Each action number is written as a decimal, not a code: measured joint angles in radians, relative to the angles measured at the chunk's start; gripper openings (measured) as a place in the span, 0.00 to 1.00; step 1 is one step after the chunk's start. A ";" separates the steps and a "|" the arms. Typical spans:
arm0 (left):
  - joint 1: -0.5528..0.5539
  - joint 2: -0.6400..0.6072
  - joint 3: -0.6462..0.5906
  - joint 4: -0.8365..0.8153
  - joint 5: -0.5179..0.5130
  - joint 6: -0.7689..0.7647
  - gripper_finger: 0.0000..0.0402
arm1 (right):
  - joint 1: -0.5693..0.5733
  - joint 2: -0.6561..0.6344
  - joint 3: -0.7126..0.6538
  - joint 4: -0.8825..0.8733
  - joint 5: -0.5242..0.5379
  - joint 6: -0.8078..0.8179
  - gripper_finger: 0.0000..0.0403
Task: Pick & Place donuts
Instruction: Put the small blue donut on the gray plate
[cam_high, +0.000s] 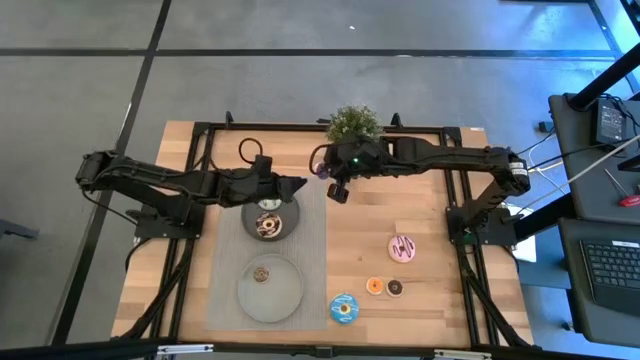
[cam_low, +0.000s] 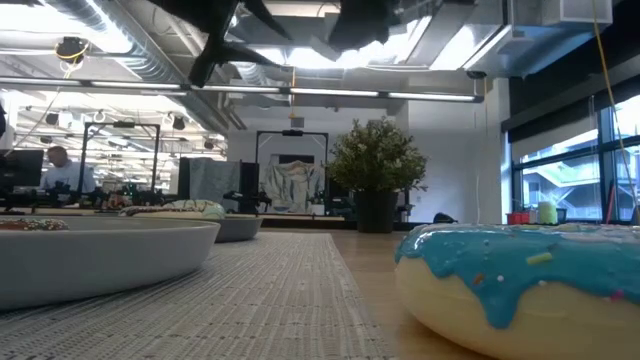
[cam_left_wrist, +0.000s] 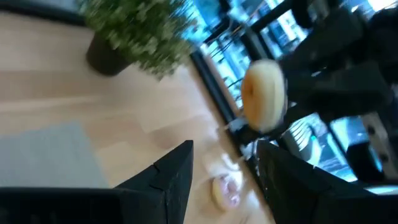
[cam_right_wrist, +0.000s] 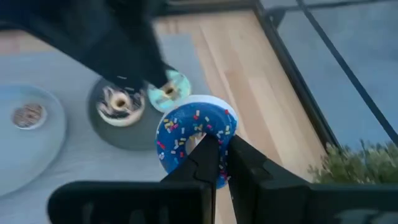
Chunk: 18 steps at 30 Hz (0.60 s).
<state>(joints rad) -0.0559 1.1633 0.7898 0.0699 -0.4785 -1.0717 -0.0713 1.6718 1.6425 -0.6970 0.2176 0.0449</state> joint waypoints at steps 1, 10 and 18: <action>0.000 0.000 0.000 0.029 -0.002 0.025 0.43 | 0.005 0.000 0.006 0.004 0.000 0.000 0.07; 0.000 0.000 0.000 0.203 0.016 0.175 0.42 | 0.037 0.003 0.007 0.092 -0.001 0.002 0.07; 0.000 0.000 0.000 0.202 0.021 0.177 0.42 | 0.050 0.008 0.007 0.155 -0.031 0.003 0.07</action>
<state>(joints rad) -0.0563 1.1633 0.7898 0.2721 -0.4572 -0.8948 -0.0208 1.6798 1.6497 -0.5423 0.1864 0.0478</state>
